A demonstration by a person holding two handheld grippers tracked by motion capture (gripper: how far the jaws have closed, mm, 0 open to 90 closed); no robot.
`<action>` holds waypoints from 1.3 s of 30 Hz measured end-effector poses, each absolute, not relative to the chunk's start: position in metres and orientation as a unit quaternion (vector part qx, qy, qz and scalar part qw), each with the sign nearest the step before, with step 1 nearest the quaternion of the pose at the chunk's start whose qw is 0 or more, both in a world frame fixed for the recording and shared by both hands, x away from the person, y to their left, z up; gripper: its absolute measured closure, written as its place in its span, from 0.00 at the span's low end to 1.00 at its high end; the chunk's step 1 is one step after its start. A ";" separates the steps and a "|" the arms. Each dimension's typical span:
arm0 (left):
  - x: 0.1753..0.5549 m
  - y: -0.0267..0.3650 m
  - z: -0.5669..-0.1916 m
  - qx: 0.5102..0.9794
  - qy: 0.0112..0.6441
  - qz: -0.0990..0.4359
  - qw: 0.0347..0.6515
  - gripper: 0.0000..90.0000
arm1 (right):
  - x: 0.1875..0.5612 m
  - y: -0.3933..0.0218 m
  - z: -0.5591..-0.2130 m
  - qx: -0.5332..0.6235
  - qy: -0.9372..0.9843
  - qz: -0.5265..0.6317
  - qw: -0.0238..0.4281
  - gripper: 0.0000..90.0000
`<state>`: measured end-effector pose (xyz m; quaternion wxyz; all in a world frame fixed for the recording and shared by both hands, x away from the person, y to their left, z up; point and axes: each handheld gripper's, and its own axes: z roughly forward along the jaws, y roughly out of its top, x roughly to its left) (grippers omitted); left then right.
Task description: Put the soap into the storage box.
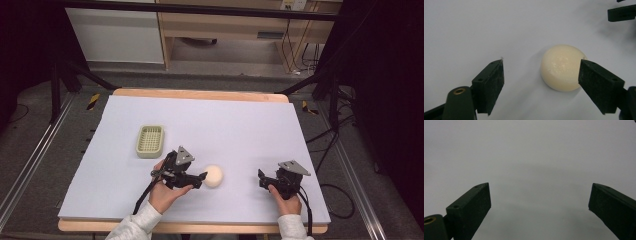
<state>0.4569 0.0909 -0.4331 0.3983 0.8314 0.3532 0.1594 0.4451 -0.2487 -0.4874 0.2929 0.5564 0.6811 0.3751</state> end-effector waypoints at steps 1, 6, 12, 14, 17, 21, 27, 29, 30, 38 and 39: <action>0.457 0.090 -0.433 0.832 0.353 0.159 0.398 0.23 | 0.445 -0.249 -0.487 0.556 0.681 0.375 0.293 0.05; 0.457 0.084 -0.430 0.827 0.353 0.157 0.409 0.22 | 0.445 -0.249 -0.487 0.556 0.681 0.375 0.293 0.05; 0.461 0.080 -0.431 0.821 0.358 0.139 0.422 0.20 | 0.445 -0.249 -0.488 0.557 0.681 0.375 0.292 0.05; 0.461 0.078 -0.432 0.824 0.356 0.139 0.418 0.19 | 0.445 -0.249 -0.488 0.557 0.681 0.375 0.292 0.05; 0.462 0.076 -0.433 0.826 0.356 0.137 0.416 0.19 | 0.445 -0.249 -0.487 0.558 0.681 0.375 0.290 0.05; 0.462 0.070 -0.435 0.830 0.352 0.137 0.410 0.18 | 0.445 -0.249 -0.488 0.557 0.681 0.375 0.292 0.05; 0.460 0.057 -0.441 0.838 0.344 0.134 0.402 0.17 | 0.445 -0.249 -0.487 0.558 0.681 0.375 0.290 0.05; 0.460 0.054 -0.442 0.839 0.343 0.133 0.401 0.17 | 0.445 -0.249 -0.488 0.557 0.681 0.375 0.291 0.05; 0.460 0.054 -0.442 0.839 0.343 0.133 0.401 0.17 | 0.445 -0.249 -0.488 0.557 0.681 0.375 0.291 0.05; 0.462 0.046 -0.450 0.847 0.343 0.133 0.385 0.15 | 0.445 -0.249 -0.488 0.556 0.681 0.375 0.293 0.05; 0.462 0.045 -0.450 0.847 0.343 0.134 0.384 0.15 | 0.445 -0.249 -0.488 0.557 0.681 0.375 0.292 0.05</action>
